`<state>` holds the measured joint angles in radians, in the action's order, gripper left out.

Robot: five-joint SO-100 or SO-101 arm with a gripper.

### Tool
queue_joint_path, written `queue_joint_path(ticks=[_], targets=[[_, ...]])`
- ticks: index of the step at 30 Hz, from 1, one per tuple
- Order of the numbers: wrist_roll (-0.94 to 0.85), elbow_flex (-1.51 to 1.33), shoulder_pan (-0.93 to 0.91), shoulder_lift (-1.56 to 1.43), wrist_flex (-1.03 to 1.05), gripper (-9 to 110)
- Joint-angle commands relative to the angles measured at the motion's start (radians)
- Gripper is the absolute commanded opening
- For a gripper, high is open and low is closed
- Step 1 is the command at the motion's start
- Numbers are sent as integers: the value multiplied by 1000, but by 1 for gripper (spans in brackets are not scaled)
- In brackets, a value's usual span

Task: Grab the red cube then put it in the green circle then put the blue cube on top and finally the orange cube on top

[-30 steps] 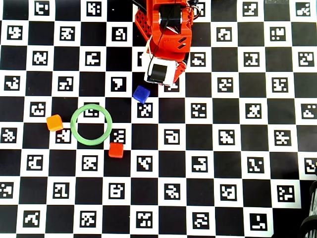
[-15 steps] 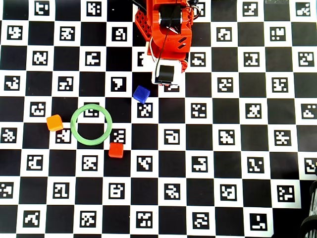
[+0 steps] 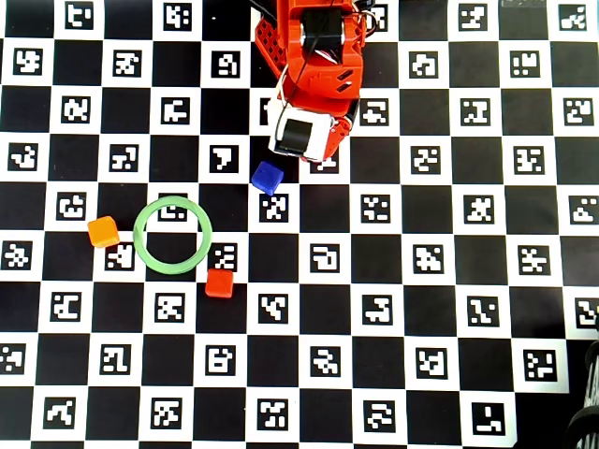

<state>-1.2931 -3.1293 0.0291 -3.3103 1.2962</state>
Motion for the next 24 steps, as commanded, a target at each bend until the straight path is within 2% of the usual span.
queue_joint_path(ticks=[1, 12, 24], targets=[[34, -14, 14, -49, 11, -6], [178, 43, 43, -49, 54, -6], [232, 98, 80, 9, 64, -6]])
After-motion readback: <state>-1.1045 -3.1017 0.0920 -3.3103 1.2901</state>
